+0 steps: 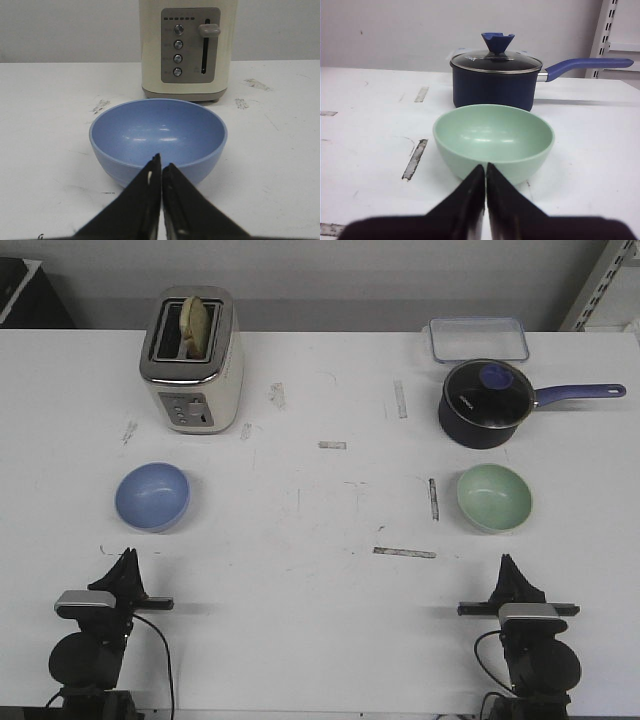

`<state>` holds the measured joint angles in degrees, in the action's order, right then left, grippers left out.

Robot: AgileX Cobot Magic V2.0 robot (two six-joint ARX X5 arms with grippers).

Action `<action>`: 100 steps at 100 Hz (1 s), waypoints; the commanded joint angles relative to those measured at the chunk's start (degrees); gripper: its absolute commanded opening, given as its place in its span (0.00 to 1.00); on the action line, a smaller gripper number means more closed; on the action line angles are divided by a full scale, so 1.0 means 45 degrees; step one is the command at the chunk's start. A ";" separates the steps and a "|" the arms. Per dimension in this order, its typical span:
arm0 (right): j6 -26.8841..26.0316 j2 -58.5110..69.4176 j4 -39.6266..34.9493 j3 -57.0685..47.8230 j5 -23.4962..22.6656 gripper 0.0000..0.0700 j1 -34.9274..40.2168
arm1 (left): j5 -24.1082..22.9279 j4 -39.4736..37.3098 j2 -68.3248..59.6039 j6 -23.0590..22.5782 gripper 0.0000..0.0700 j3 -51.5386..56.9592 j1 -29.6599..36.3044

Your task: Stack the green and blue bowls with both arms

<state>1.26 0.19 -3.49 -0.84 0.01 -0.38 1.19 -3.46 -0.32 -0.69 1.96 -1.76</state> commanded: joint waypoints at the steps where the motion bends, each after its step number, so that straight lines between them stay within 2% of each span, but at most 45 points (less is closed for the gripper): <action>1: -0.0073 -0.0024 0.0165 0.0024 0.0005 0.00 0.0010 | -0.0034 -0.0214 0.0019 0.0034 0.00 -0.0267 -0.0024; 100: -0.0073 -0.0024 0.0301 0.0024 -0.0005 0.00 0.0010 | -0.0034 -0.0204 0.0019 0.0058 0.00 -0.0267 -0.0024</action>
<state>1.26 0.19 -2.85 -0.84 0.01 -0.38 1.19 -3.46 -0.32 -0.67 1.96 -1.76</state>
